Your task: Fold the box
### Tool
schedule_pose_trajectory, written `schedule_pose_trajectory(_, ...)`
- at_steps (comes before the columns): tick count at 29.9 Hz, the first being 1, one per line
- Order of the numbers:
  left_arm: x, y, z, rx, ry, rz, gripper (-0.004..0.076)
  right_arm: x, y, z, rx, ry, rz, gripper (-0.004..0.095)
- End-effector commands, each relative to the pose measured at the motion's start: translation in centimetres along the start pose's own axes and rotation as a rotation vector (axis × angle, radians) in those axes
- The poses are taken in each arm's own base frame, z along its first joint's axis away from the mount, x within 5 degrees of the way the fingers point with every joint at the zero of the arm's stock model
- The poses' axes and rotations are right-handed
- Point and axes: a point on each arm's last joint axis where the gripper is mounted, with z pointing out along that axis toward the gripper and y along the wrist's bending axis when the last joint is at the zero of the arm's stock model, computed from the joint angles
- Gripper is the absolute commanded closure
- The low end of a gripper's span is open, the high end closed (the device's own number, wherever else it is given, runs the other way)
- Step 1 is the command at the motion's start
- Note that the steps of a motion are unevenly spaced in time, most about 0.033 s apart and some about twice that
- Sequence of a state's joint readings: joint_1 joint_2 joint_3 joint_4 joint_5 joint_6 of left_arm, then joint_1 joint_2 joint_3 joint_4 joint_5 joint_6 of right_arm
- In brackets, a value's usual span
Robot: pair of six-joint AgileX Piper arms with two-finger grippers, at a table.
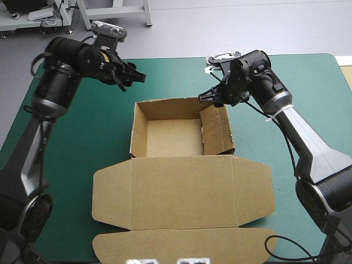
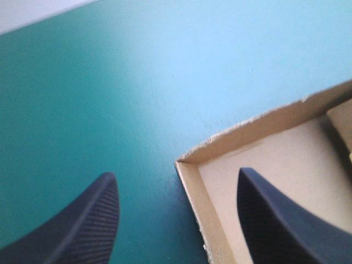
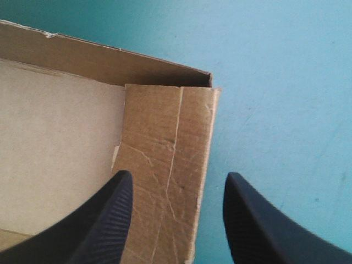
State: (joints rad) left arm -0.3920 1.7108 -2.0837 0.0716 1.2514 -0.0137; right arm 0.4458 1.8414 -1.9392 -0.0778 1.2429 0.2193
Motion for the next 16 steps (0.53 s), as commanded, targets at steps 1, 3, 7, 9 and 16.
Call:
schedule_pose_trajectory(1, -0.1, 0.4, -8.1, 0.004, -0.161, -0.035, 0.0437, 0.2, -1.5, -0.9, -0.074, 0.011, 0.096, 0.044)
schedule_pose_trajectory(3, 0.3, 0.6, -10.8, 0.01, -0.216, -0.039, 0.057, 0.4, -2.2, 0.6, -0.116, 0.064, 0.121, 0.0445)
schedule_pose_trajectory(7, 1.5, 0.8, -15.2, 0.015, -0.305, -0.046, 0.0729, 0.8, -2.2, 2.5, -0.177, 0.113, 0.101, 0.0493)
schedule_pose_trajectory(9, 2.1, 0.8, -17.0, 0.028, -0.342, -0.05, 0.0732, 0.8, -2.3, 3.1, -0.168, 0.124, 0.099, 0.0517)
schedule_pose_trajectory(16, 3.7, -0.2, -19.5, 0.16, -0.372, -0.048, 0.0733, 1.2, -2.1, 6.2, -0.175, 0.205, 0.08, 0.0678)
